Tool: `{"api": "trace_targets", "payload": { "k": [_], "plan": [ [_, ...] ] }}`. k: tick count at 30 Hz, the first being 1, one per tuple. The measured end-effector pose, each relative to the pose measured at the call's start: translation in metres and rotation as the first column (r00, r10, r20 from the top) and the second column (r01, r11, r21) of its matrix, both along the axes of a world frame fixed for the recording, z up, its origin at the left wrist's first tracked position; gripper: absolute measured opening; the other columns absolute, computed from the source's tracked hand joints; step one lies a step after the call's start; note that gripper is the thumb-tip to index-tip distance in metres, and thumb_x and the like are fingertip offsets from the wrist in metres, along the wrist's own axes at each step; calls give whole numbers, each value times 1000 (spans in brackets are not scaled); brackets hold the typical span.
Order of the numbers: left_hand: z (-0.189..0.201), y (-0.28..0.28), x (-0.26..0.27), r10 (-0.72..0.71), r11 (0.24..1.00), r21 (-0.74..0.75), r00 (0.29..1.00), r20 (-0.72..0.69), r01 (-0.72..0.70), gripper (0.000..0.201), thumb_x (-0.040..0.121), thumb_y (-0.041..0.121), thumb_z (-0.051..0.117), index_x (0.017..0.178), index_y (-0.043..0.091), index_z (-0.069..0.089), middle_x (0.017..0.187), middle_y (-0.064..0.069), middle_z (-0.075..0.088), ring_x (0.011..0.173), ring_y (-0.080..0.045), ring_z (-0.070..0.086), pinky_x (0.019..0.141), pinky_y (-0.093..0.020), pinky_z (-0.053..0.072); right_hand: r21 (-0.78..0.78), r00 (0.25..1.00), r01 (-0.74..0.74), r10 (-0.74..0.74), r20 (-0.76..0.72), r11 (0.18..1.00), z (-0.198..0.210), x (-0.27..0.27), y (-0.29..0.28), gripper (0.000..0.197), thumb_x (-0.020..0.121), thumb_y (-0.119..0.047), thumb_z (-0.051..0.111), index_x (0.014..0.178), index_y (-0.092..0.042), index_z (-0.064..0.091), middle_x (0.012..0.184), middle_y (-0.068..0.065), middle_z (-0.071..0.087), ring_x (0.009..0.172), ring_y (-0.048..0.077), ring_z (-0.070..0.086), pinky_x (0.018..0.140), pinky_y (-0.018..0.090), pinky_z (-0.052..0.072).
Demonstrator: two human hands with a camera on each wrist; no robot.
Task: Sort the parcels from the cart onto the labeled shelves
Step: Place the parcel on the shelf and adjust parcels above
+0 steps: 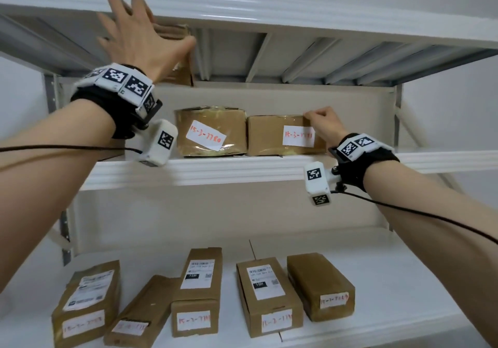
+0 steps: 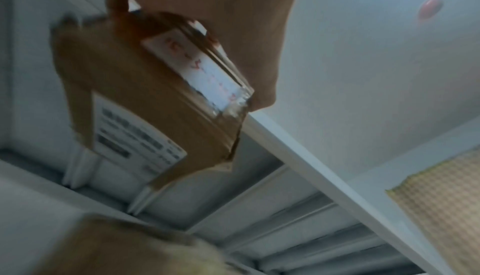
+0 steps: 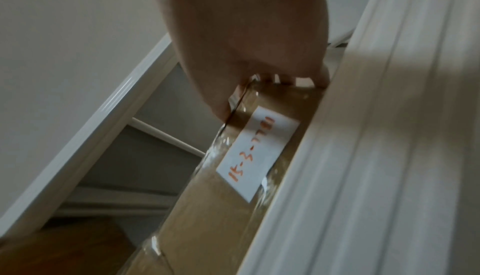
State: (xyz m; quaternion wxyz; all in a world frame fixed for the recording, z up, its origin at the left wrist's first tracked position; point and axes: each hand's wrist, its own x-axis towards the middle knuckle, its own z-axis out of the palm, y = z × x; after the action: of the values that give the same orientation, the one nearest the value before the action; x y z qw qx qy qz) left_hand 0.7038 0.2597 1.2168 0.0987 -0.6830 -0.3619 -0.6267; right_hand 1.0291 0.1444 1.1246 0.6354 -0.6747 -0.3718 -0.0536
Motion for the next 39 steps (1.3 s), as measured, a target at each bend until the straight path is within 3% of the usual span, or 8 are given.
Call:
{"api": "trace_targets", "payload": {
  "k": [5,10,16,22,27,31,34,39],
  "plan": [
    [-9,-42,56,-132,991,-21,987,-90,131,90,63,76,54,129,16,46,139,-12,39,128,-40,39,105,-58,34,122,996,-80,74,56,989,5,-25,-3,37,91,-37,65,125,-22,63,130,3,60,121,19,55,108,38,45],
    [-25,-70,123,-282,959,-68,954,-103,276,93,59,82,56,128,20,48,138,-10,41,129,-38,41,104,-59,38,341,980,-198,174,101,919,19,-45,-21,26,97,-38,58,113,-20,68,110,2,70,102,15,64,87,30,50],
    [-41,-90,183,-474,871,43,860,-188,489,55,76,59,72,109,18,55,121,-5,45,110,-21,47,95,-39,49,365,946,-294,324,-23,883,30,-35,-43,84,76,-81,59,139,-27,49,133,2,63,117,21,63,96,47,52],
    [-34,-86,182,-727,668,-91,622,-291,738,52,88,28,73,132,20,49,138,-3,47,110,-10,58,79,-8,50,605,949,-104,261,-177,790,12,8,-60,35,86,-36,72,118,-28,61,112,8,70,92,21,75,80,40,64],
    [-32,-65,159,-431,902,-183,823,-371,390,62,79,45,76,132,24,52,144,-4,39,132,-26,43,110,-46,38,664,952,86,136,-275,743,8,28,-62,23,79,-43,68,99,-39,58,117,10,67,83,22,77,67,35,64],
    [-35,-37,126,-164,937,-349,863,-478,-15,94,68,65,77,145,24,41,159,-11,18,147,-44,15,115,-63,24,549,939,237,-44,-341,801,6,46,-66,34,73,-55,58,105,-42,58,112,0,64,87,19,72,75,34,62],
    [-42,-18,111,-55,898,-376,788,-613,-229,104,65,78,69,147,21,40,154,-15,30,140,-46,30,110,-60,34,368,921,257,-112,-372,893,-4,57,-66,53,88,-42,55,134,-17,49,106,-3,62,87,20,65,68,29,49],
    [-52,1,110,-43,896,-353,737,-675,-271,85,56,75,67,123,24,52,118,-10,53,107,-38,53,81,-45,47,90,922,280,-241,-303,956,-4,63,-46,65,89,-61,48,121,-6,62,113,13,64,102,33,62,81,35,45]
  ]
}}
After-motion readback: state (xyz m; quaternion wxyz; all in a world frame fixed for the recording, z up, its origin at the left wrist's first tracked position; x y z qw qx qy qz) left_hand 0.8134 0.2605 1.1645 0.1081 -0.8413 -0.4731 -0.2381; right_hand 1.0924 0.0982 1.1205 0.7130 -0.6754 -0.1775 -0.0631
